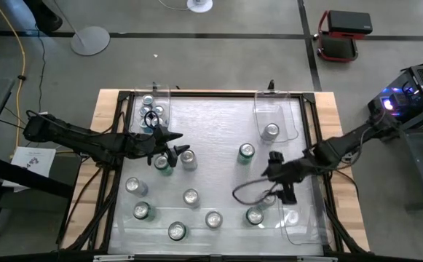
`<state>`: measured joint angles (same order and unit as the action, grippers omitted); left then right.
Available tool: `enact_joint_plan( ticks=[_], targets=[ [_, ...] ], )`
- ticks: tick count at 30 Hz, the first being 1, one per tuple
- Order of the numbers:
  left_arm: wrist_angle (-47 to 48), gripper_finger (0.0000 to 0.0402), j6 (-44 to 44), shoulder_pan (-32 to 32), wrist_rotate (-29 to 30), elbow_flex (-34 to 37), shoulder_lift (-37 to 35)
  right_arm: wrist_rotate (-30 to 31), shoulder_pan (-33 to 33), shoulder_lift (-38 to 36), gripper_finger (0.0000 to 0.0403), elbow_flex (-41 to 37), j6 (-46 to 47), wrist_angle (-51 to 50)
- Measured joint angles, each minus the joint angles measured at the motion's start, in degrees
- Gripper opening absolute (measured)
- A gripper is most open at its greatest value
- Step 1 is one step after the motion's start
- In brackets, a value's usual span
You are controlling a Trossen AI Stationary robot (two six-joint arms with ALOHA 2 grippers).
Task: Sort soda cans
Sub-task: Put the blue-white soda can into the top right transparent bin
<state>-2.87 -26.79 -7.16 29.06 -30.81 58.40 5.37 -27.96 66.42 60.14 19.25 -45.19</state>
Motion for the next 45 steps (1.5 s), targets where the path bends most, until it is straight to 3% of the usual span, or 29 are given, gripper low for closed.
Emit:
enact_joint_plan(
  ticks=[10,18,27,36,45],
  targets=[
    [0.0,0.0279,0.3,0.0,0.1,0.0,0.0,-5.7,-2.9,8.3,0.033,0.0,-17.1,0.5],
    [-0.5,0.0279,0.4,0.0,0.2,0.0,0.0,-8.2,-2.9,15.2,0.033,0.0,-21.3,-0.6],
    [-0.5,0.0279,0.4,0.0,0.3,0.0,0.0,-7.6,-2.9,17.6,0.0326,0.0,-20.3,-2.6],
    [-0.5,0.0279,0.4,0.0,0.3,0.0,0.0,-8.2,-1.6,17.6,0.0282,0.0,-15.9,-1.8],
    [-0.5,0.0279,0.4,0.0,0.4,0.0,0.0,1.7,2.1,17.7,0.028,3.3,0.1,-1.2]
  ],
)
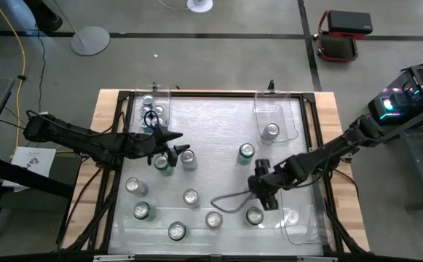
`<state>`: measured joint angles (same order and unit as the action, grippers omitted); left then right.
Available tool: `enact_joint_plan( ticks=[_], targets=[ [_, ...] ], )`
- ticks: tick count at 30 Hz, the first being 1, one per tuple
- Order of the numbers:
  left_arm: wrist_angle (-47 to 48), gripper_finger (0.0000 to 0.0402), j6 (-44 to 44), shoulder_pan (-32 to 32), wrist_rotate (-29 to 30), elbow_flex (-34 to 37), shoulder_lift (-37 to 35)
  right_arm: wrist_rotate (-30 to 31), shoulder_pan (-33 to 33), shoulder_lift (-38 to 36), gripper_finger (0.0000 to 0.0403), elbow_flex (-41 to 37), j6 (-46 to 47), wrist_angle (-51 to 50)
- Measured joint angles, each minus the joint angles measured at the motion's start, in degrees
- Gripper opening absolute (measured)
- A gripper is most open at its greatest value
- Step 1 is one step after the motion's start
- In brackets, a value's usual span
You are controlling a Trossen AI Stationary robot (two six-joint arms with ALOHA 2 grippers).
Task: Sort soda cans
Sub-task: Put the blue-white soda can into the top right transparent bin
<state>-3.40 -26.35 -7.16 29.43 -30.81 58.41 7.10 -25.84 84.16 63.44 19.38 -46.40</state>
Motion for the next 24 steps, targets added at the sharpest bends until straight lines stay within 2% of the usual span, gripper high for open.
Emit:
enact_joint_plan(
  ticks=[4,7,14,21,24],
  targets=[
    [-0.5,0.0279,0.0,0.0,0.0,0.0,0.0,-0.2,3.6,0.0,0.028,1.0,11.8,-1.7],
    [-0.7,0.0279,0.0,0.0,0.0,0.0,0.0,-1.2,5.2,0.0,0.028,1.0,12.8,-3.3],
    [-0.8,0.0279,0.0,0.0,0.0,0.0,0.0,-3.2,5.4,0.0,0.028,1.0,-8.2,-3.6],
    [-0.7,0.0279,0.0,0.0,-0.1,0.0,0.0,-6.8,5.7,-0.1,0.0294,1.0,-40.4,-5.6],
    [-0.7,0.0279,0.5,0.0,-0.1,0.0,0.0,-6.8,5.9,-0.1,0.0296,1.0,-45.2,-5.4]
  ],
)
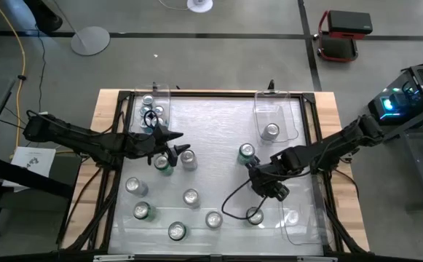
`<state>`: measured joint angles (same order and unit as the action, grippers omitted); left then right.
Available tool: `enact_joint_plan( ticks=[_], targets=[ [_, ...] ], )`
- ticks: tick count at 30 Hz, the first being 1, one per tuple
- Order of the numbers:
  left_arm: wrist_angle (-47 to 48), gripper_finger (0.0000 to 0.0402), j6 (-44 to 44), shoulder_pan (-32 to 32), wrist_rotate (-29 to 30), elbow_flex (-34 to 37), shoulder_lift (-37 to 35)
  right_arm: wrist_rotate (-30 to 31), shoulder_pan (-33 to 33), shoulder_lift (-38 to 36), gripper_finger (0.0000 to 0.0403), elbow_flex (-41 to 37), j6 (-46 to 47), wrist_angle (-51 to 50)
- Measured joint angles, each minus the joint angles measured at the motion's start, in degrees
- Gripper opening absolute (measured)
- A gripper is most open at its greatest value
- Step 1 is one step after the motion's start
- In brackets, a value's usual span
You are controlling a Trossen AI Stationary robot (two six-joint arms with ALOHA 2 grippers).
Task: Sort soda cans
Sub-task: Put the blue-white soda can into the top right transparent bin
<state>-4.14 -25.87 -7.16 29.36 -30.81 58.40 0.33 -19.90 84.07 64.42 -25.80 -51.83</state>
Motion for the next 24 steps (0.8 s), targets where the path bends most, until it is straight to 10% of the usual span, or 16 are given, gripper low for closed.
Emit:
enact_joint_plan(
  ticks=[24],
  targets=[
    [0.0,0.0279,0.0,0.0,0.0,0.0,0.0,-8.7,1.6,5.5,0.0301,0.2,8.3,5.9]
  ],
)
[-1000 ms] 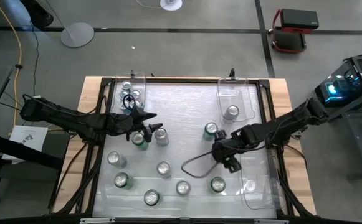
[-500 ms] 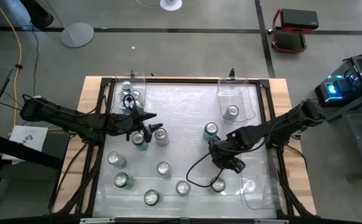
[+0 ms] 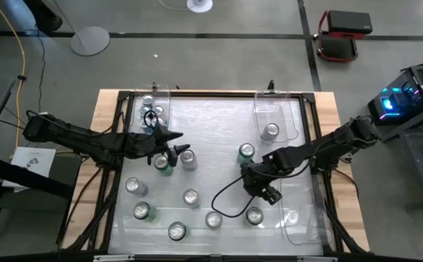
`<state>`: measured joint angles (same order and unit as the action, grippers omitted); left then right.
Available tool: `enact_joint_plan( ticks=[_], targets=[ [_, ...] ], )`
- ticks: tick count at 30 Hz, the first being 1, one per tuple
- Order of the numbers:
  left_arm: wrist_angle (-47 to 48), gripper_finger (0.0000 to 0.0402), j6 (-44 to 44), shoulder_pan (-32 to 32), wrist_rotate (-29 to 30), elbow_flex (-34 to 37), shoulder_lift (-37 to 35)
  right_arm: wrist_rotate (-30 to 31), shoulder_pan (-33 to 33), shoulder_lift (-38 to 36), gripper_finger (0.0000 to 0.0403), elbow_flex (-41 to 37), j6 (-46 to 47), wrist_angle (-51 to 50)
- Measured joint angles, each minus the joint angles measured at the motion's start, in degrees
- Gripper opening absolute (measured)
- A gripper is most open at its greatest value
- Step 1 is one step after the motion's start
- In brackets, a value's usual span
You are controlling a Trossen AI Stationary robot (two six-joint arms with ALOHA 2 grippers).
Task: Sort soda cans
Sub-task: Put the blue-white soda can into the top right transparent bin
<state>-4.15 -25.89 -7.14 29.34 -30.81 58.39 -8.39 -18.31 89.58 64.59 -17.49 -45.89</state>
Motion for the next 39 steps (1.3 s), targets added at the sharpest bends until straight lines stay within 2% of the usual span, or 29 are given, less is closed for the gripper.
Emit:
enact_joint_plan(
  ticks=[6,13,18,23,28,32,35,39],
  targets=[
    [0.0,0.0279,0.0,0.0,0.0,0.0,0.0,-0.1,-0.1,-2.0,0.0301,-0.4,0.5,0.1],
    [0.0,0.0279,0.0,0.0,0.0,0.0,0.0,1.1,-0.1,-2.5,0.0301,-0.4,10.0,0.3],
    [0.0,0.0279,0.0,0.0,0.0,0.0,0.0,2.8,0.3,-2.5,0.0301,-0.3,11.0,0.1],
    [0.0,0.0279,0.0,0.0,0.0,0.0,0.0,7.6,0.3,-2.5,0.0301,-0.3,11.0,0.2],
    [0.0,0.0279,0.0,0.0,0.0,0.0,0.0,8.6,0.8,-2.6,0.0302,-0.3,11.2,0.2],
    [0.0,0.0279,0.0,0.0,0.0,0.0,0.0,9.8,1.2,-2.6,0.0321,-0.2,11.6,0.2],
    [0.0,0.0279,0.0,0.0,0.0,0.0,0.0,14.0,1.2,-2.7,0.0343,0.0,12.7,0.5],
    [0.0,0.0279,0.0,0.0,0.0,0.0,0.0,14.8,1.2,-2.7,0.0359,0.0,11.6,0.5]
  ],
)
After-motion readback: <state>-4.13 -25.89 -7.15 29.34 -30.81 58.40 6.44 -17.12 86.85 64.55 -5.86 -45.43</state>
